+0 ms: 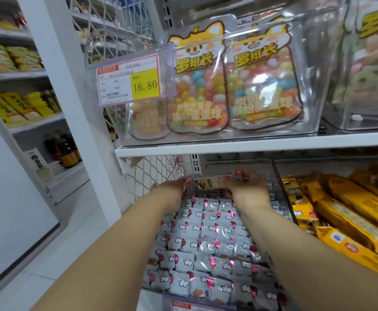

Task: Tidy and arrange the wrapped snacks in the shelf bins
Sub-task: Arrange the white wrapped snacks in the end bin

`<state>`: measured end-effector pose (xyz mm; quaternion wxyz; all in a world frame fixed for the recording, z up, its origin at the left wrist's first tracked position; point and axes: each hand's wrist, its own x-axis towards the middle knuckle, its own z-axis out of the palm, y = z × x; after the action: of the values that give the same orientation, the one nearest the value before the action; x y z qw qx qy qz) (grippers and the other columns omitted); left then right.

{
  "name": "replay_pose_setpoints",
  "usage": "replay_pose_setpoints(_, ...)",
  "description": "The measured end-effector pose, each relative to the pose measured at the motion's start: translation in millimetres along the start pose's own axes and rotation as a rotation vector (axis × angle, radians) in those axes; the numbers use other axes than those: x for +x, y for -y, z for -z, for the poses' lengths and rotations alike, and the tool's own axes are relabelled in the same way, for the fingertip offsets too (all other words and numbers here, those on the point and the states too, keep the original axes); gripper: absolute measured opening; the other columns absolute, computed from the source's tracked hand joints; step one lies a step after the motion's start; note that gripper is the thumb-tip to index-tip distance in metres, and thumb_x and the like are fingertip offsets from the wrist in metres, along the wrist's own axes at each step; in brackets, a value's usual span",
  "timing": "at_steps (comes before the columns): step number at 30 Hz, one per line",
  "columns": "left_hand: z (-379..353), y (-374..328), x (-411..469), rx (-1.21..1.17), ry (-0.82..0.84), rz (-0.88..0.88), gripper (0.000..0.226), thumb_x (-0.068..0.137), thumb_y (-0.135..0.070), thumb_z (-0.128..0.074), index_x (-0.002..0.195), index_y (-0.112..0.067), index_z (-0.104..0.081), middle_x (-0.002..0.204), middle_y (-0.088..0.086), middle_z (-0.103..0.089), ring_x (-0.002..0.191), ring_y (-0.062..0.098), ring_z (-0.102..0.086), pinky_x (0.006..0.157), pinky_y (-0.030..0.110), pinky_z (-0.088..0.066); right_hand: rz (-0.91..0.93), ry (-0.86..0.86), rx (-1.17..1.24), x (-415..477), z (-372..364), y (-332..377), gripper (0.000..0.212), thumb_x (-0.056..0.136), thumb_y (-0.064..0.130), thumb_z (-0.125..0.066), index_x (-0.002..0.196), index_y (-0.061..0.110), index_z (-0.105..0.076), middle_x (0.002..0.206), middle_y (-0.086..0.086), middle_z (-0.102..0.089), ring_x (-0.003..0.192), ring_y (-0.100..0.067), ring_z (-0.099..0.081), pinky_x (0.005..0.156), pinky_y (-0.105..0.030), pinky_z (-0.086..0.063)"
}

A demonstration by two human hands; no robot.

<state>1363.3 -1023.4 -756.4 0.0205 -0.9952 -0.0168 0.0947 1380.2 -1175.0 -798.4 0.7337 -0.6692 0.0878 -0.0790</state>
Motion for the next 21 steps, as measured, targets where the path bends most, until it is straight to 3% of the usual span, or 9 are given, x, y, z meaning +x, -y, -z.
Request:
replay_pose_setpoints(2, 1.7, 1.2, -1.6, -0.015, 0.010, -0.012, 0.081, 0.088, 0.011, -0.039, 0.152, -0.022, -0.004, 0.139, 0.010, -0.048, 0.119, 0.029, -0.051, 0.105, 0.041, -0.035, 0.017, 0.014, -0.027, 0.8, 0.1, 0.0, 0.017, 0.080, 0.010, -0.068, 0.094, 0.005, -0.059, 0.098, -0.020, -0.066, 0.076, -0.025, -0.057, 0.056, -0.032, -0.043)
replay_pose_setpoints(5, 3.8, 3.3, -8.3, -0.027, 0.013, -0.042, 0.082, 0.088, 0.010, -0.040, 0.152, -0.018, 0.004, 0.134, 0.011, -0.052, 0.108, 0.026, -0.055, 0.101, 0.039, -0.039, 0.080, 0.051, -0.089, 2.8, -4.1, 5.7, 0.021, 0.082, 0.013, -0.069, 0.099, 0.007, -0.060, 0.100, -0.015, -0.065, 0.076, -0.020, -0.056, 0.059, -0.024, -0.046)
replay_pose_setpoints(7, 2.0, 5.4, -14.8, -0.041, 0.023, -0.045, 0.087, 0.087, 0.011, -0.038, 0.149, -0.017, 0.016, 0.128, 0.012, -0.055, 0.083, 0.019, -0.056, 0.082, 0.031, -0.047, 0.107, 0.096, -0.149, 7.7, -9.3, 8.5, 0.029, 0.083, 0.018, -0.070, 0.109, 0.008, -0.060, 0.102, -0.008, -0.064, 0.071, -0.014, -0.054, 0.053, -0.015, -0.041)
replay_pose_setpoints(9, -1.1, 7.8, -20.7, -0.067, 0.037, -0.046, 0.089, 0.088, 0.009, -0.037, 0.144, -0.017, 0.027, 0.115, 0.012, -0.059, 0.064, 0.013, -0.049, 0.058, 0.022, -0.044, 0.098, 0.158, -0.155, 12.3, -16.5, 10.8, 0.032, 0.083, 0.020, -0.069, 0.112, 0.010, -0.059, 0.100, -0.002, -0.060, 0.066, -0.005, -0.049, 0.049, -0.010, -0.037)
replay_pose_setpoints(12, -4.7, 6.8, -23.8, -0.143, 0.043, -0.018, 0.088, 0.091, 0.005, -0.035, 0.139, -0.015, 0.036, 0.073, 0.003, -0.049, 0.051, 0.011, -0.040, 0.042, 0.018, -0.033, 0.091, 0.251, -0.181, 17.0, -29.1, 10.5, 0.022, 0.084, 0.022, -0.069, 0.103, 0.015, -0.060, 0.094, 0.003, -0.060, 0.067, -0.005, -0.051, 0.050, -0.009, -0.041)
replay_pose_setpoints(14, -5.6, 6.1, -21.2, -0.193, 0.033, -0.004, 0.087, 0.092, 0.002, -0.034, 0.137, -0.015, 0.038, 0.063, 0.001, -0.041, 0.049, 0.011, -0.037, 0.042, 0.018, -0.031, 0.133, 0.302, -0.209, 19.0, -36.1, 11.0, 0.015, 0.084, 0.021, -0.069, 0.095, 0.019, -0.058, 0.087, 0.007, -0.056, 0.072, -0.004, -0.051, 0.056, -0.010, -0.041)
replay_pose_setpoints(17, -7.8, 8.9, -15.9, -0.253, 0.045, -0.013, 0.089, 0.091, 0.000, -0.033, 0.134, -0.019, 0.042, 0.074, -0.008, -0.040, 0.067, 0.010, -0.046, 0.056, 0.019, -0.037, 0.192, 0.369, -0.213, 26.6, -44.2, 10.5, 0.021, 0.082, 0.021, -0.070, 0.103, 0.019, -0.064, 0.100, 0.003, -0.060, 0.095, -0.015, -0.057, 0.073, -0.018, -0.045)
replay_pose_setpoints(21, -9.4, 11.5, -17.8, -0.269, 0.035, -0.038, 0.089, 0.090, 0.001, -0.032, 0.133, -0.018, 0.043, 0.099, -0.002, -0.050, 0.091, 0.018, -0.051, 0.079, 0.027, -0.046, 0.328, 0.455, -0.345, 36.8, -54.0, 11.7, 0.033, 0.081, 0.022, -0.071, 0.113, 0.013, -0.065, 0.113, -0.002, -0.063, 0.100, -0.013, -0.054, 0.068, -0.012, -0.037)
